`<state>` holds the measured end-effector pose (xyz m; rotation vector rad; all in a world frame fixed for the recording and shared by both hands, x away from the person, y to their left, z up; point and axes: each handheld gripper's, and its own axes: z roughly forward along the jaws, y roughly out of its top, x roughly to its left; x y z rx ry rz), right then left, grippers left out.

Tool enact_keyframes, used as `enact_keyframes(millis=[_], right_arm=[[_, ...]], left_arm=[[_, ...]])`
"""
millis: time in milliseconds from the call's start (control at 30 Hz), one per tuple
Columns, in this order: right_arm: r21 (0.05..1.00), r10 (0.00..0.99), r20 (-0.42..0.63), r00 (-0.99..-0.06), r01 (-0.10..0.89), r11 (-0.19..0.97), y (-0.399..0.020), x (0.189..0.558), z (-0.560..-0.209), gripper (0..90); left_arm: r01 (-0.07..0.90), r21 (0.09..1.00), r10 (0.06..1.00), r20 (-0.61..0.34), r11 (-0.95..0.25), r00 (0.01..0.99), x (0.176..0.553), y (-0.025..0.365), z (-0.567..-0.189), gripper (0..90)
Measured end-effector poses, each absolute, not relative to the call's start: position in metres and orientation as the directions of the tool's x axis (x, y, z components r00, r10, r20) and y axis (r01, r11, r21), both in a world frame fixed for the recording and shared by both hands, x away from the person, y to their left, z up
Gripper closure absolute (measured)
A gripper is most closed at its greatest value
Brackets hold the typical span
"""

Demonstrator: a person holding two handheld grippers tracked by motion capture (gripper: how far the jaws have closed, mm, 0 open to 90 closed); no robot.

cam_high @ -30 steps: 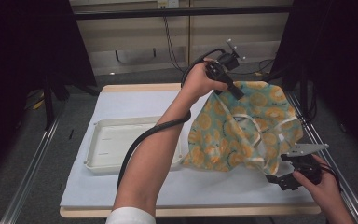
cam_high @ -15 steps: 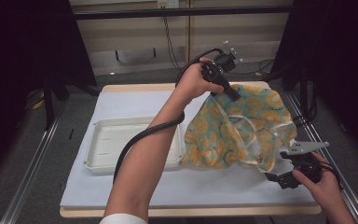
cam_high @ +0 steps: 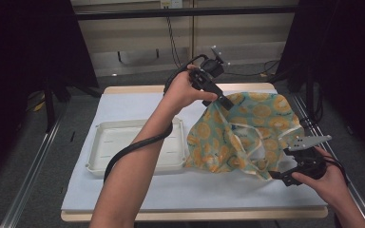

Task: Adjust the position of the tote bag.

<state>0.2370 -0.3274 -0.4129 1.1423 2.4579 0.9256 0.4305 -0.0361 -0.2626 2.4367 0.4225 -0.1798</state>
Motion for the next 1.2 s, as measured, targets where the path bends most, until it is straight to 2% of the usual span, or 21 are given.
enact_keyframes(millis=[133,167,200,233,300,333,433,467,533,567,733,867,1000,1200], right_arm=[[0.656,0.761,0.013,-0.649,0.580,0.483,-0.328,0.238,-0.408,3.5],[0.664,0.760,0.009,-0.650,0.572,0.481,-0.330,0.239,-0.404,7.9],[0.664,0.760,0.009,-0.650,0.572,0.481,-0.330,0.239,-0.404,7.9],[0.677,0.762,0.018,-0.647,0.569,0.467,-0.330,0.240,-0.400,13.1],[0.684,0.760,0.016,-0.650,0.561,0.465,-0.331,0.241,-0.399,15.0],[0.689,0.758,0.000,-0.652,0.549,0.472,-0.331,0.243,-0.395,24.6],[0.698,0.767,-0.001,-0.642,0.549,0.460,-0.331,0.246,-0.392,28.5],[0.696,0.760,-0.012,-0.650,0.540,0.473,-0.330,0.249,-0.390,35.5],[0.691,0.765,-0.007,-0.644,0.550,0.469,-0.330,0.249,-0.390,38.7],[0.691,0.764,-0.024,-0.645,0.541,0.479,-0.328,0.252,-0.389,46.4],[0.692,0.764,-0.032,-0.644,0.538,0.482,-0.327,0.257,-0.388,60.8],[0.690,0.745,-0.001,-0.667,0.539,0.483,-0.326,0.261,-0.386,72.2],[0.682,0.739,0.037,-0.673,0.557,0.473,-0.325,0.264,-0.384,87.9],[0.644,0.710,0.064,-0.701,0.572,0.507,-0.319,0.265,-0.373,90.0]], left_arm=[[0.346,0.578,0.255,-0.235,-0.739,0.938,0.429,-0.030,-0.262,26.1],[0.346,0.582,0.251,-0.241,-0.736,0.938,0.429,-0.025,-0.261,27.1],[0.346,0.582,0.251,-0.241,-0.736,0.938,0.429,-0.025,-0.261,28.7],[0.349,0.584,0.250,-0.245,-0.733,0.937,0.428,-0.021,-0.261,29.1],[0.349,0.582,0.248,-0.249,-0.735,0.936,0.427,-0.019,-0.260,30.3],[0.346,0.589,0.246,-0.247,-0.730,0.937,0.425,-0.016,-0.258,33.4],[0.344,0.589,0.242,-0.247,-0.731,0.938,0.424,-0.012,-0.257,36.8],[0.338,0.585,0.241,-0.240,-0.737,0.940,0.423,-0.009,-0.258,38.3],[0.345,0.580,0.248,-0.243,-0.738,0.938,0.423,-0.008,-0.259,39.7],[0.348,0.576,0.248,-0.248,-0.740,0.936,0.422,-0.007,-0.261,42.6],[0.355,0.575,0.256,-0.249,-0.737,0.934,0.422,-0.007,-0.263,53.0],[0.349,0.567,0.250,-0.248,-0.746,0.936,0.422,-0.007,-0.262,63.9],[0.348,0.563,0.255,-0.238,-0.750,0.937,0.422,-0.007,-0.260,71.5],[0.338,0.550,0.251,-0.229,-0.763,0.940,0.421,-0.009,-0.255,79.6]])
